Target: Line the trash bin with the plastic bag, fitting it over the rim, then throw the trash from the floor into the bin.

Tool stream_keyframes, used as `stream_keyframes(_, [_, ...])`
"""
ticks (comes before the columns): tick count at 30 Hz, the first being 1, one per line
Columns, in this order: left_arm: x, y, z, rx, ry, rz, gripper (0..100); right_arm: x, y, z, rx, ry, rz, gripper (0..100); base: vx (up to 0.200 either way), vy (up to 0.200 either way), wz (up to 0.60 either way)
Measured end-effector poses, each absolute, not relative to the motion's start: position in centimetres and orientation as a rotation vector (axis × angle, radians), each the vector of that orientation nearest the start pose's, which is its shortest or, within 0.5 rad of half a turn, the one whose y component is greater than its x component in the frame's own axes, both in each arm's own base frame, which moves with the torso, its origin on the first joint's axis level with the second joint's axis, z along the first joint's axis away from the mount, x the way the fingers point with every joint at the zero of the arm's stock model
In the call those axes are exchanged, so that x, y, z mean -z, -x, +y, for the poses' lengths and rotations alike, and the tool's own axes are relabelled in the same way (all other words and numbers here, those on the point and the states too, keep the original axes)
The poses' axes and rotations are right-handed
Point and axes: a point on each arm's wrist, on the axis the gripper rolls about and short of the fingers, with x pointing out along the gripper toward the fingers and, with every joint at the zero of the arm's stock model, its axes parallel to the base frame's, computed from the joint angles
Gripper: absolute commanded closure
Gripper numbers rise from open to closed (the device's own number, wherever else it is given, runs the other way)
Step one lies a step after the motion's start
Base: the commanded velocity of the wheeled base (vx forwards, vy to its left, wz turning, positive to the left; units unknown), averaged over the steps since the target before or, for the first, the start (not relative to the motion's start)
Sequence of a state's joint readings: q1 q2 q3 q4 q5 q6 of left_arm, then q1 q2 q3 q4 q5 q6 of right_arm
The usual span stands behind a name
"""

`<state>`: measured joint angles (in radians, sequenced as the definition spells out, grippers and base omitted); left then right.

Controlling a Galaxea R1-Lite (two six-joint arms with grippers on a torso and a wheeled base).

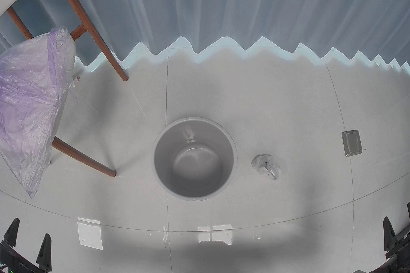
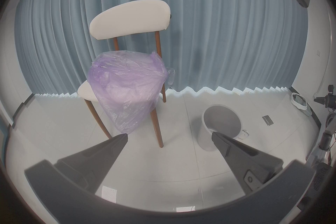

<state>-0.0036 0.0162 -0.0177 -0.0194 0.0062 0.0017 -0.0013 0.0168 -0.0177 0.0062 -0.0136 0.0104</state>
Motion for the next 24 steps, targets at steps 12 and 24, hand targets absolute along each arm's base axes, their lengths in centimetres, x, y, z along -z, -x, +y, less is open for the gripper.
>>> stream_keyframes(12, [-10.2, 2.5, 0.0, 0.011, -0.066, -0.210, 0, -8.0, 2.3, 0.0, 0.015, -0.006, 0.004, 0, 0.000, 0.000, 0.00])
stream_keyframes(24, [-13.1, 2.7, 0.0, 0.046, -0.067, -0.169, 0, -8.0, 2.3, 0.0, 0.014, -0.004, 0.002, 0, 0.000, 0.000, 0.00])
